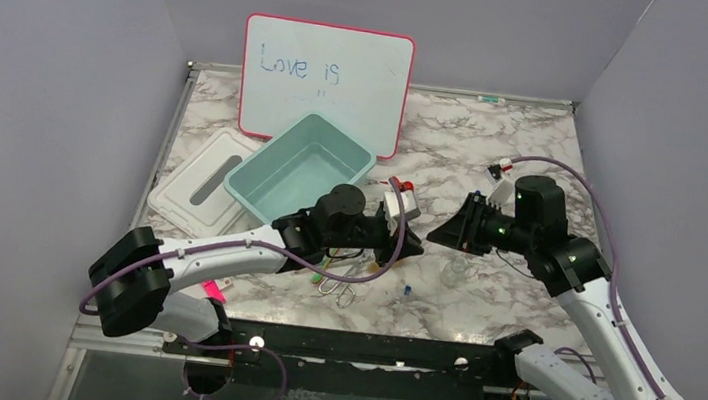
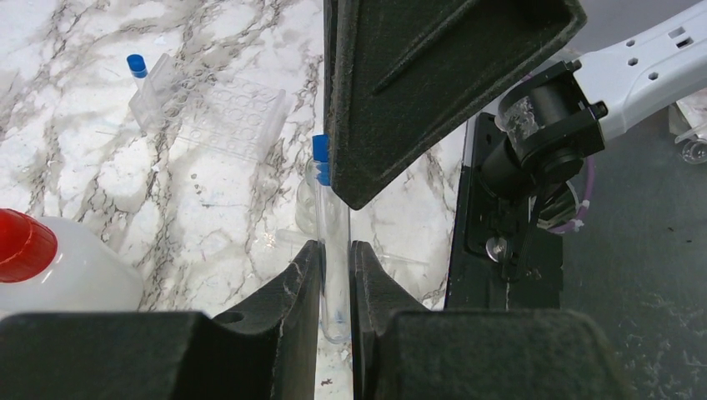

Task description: Organize the chemistry lab equipment

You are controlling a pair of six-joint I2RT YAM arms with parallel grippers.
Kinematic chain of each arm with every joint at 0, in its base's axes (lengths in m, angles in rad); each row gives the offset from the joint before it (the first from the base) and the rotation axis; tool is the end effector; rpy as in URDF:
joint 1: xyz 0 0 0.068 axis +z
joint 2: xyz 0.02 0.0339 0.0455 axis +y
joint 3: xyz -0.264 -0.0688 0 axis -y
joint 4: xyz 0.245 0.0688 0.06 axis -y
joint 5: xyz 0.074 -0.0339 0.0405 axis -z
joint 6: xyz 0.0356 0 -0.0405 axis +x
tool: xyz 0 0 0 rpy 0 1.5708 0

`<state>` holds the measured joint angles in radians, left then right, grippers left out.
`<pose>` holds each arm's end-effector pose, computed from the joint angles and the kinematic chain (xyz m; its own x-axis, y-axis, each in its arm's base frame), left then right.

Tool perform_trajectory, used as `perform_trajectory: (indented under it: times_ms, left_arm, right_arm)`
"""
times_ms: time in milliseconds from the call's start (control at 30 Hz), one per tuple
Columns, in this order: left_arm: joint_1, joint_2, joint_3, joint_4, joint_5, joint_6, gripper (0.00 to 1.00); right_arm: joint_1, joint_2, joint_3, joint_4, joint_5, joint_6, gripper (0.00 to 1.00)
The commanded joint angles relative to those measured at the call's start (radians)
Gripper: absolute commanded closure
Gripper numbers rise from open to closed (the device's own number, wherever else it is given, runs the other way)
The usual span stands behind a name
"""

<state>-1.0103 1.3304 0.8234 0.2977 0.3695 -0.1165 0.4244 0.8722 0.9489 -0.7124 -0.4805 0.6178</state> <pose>0.1514 -0.2654 0.2811 -0.2233 0.1520 -0.9628 0.9582 0.2156 -0.1882 0.1526 0.0870 0.3316 -0.8489 0.1801 -0.4969 -0.2605 0.6755 0.6898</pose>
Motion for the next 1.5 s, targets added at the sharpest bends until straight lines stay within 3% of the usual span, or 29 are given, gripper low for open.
perform_trajectory:
  times_ms: [0,167,267,333,367,467,533,567,633,867,1000,1200,1467]
  left_arm:
    - [-0.007,-0.023,0.025,-0.019,0.040,0.030,0.97]
    - [-0.007,-0.023,0.026,-0.024,0.055,0.037,0.97]
    - [-0.007,-0.026,0.028,-0.029,0.045,0.038,0.97]
    - [-0.007,-0.028,0.029,-0.034,0.041,0.042,0.95]
    - [-0.007,-0.028,0.029,-0.038,0.028,0.041,0.91]
    - [-0.007,-0.040,0.032,-0.061,-0.097,0.006,0.64]
    - [0.000,-0.059,0.040,-0.100,-0.212,-0.027,0.50]
    - [0.006,-0.072,0.044,-0.127,-0.284,-0.044,0.38]
    - [0.022,-0.108,0.052,-0.191,-0.387,-0.084,0.28]
    - [0.070,-0.273,0.076,-0.430,-0.563,-0.150,0.22]
    - [0.071,-0.334,0.104,-0.515,-0.566,-0.147,0.22]
    - [0.072,-0.413,0.056,-0.468,-0.574,-0.122,0.21]
    - [0.071,-0.363,-0.014,-0.291,-0.467,-0.153,0.20]
  right_arm:
    - [0.006,-0.001,0.015,0.007,-0.041,-0.015,0.66]
    - [0.005,0.018,0.007,0.025,-0.028,-0.015,0.64]
    - [0.005,0.026,0.000,0.043,-0.044,-0.016,0.77]
    - [0.005,0.024,-0.001,0.048,-0.042,-0.018,0.80]
    - [0.005,0.022,0.000,0.048,-0.031,-0.019,0.83]
    - [0.005,0.013,0.011,0.050,0.022,-0.030,0.85]
    - [0.004,0.013,0.030,0.035,0.123,-0.046,0.85]
    - [0.005,0.019,0.042,0.025,0.175,-0.055,0.86]
    - [0.005,0.034,0.059,0.017,0.294,-0.086,0.86]
    - [0.005,0.130,0.044,0.065,0.825,-0.133,0.86]
    - [0.006,0.182,0.006,0.139,1.005,-0.134,0.86]
    - [0.006,0.249,-0.078,0.352,1.071,-0.168,0.86]
    - [0.004,0.395,-0.146,0.533,1.075,-0.165,0.86]
